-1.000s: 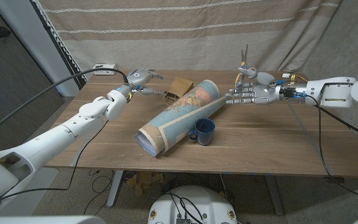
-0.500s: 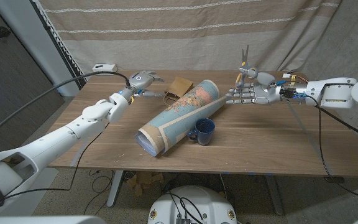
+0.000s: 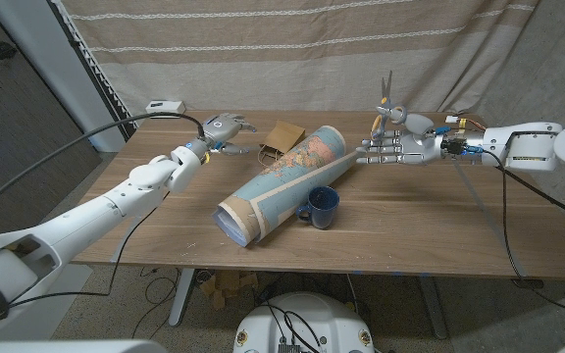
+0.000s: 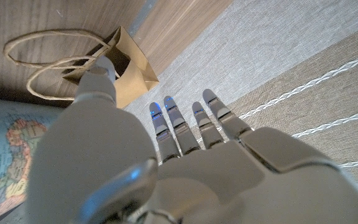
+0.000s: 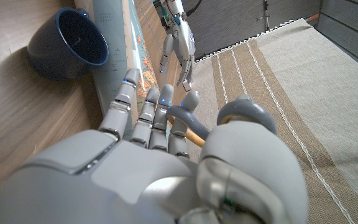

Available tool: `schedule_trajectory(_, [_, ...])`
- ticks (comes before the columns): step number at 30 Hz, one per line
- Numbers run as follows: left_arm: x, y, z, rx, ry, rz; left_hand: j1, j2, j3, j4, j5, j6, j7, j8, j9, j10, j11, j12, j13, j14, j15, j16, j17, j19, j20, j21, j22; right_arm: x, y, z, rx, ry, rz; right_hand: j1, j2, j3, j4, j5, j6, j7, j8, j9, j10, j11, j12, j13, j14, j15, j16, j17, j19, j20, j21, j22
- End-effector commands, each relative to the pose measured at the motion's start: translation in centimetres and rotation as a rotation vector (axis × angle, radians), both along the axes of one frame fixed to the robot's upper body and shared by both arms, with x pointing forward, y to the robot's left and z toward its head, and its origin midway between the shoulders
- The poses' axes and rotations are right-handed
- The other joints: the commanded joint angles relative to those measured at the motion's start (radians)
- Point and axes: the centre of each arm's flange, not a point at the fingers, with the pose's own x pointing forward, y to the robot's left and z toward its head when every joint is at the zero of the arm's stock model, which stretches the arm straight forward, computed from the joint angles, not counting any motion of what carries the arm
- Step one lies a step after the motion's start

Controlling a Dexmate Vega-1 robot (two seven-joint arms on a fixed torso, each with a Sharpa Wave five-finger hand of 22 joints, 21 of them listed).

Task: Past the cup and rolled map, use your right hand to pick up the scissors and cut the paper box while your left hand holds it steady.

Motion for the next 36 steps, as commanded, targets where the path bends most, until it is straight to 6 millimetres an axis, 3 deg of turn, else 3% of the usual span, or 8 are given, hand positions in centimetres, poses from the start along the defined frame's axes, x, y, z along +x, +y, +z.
schedule_trajectory(1, [0.7, -0.9, -0.1, 0.020, -0.032, -0.008, 0.005, -0.009, -0.002, 0.012, 0.003, 0.001, 0.001, 0.003, 0.002, -0.009, -0.004, 0.003, 0.002, 0.002, -0.177, 0.004, 0.000, 0.011, -0.137, -0.006, 0.003, -0.2, 0.0, -0.1, 0.003, -0.001, -0.002, -0.008, 0.000, 0.004, 0.001, -0.006, 0.004, 0.047, 0.004, 0.001, 0.012, -0.004, -0.006, 0.002, 0.000, 0.007, -0.004, 0.000, 0.002, -0.004, -0.001, 0.002])
schedule_trajectory(36, [3.0, -1.5, -1.5, 0.028, -0.123, -0.016, 0.059, 0.025, 0.016, 0.021, -0.003, -0.023, 0.001, -0.001, 0.005, -0.058, -0.006, -0.004, 0.006, -0.024, -0.176, 0.002, 0.004, 0.009, -0.132, -0.039, 0.009, -0.1, 0.1, 0.2, -0.002, 0.000, -0.013, -0.013, 0.001, 0.004, 0.001, -0.009, 0.003, 0.046, 0.006, -0.001, 0.015, -0.003, -0.015, 0.007, -0.001, 0.005, -0.004, -0.006, -0.002, -0.004, -0.002, 0.002])
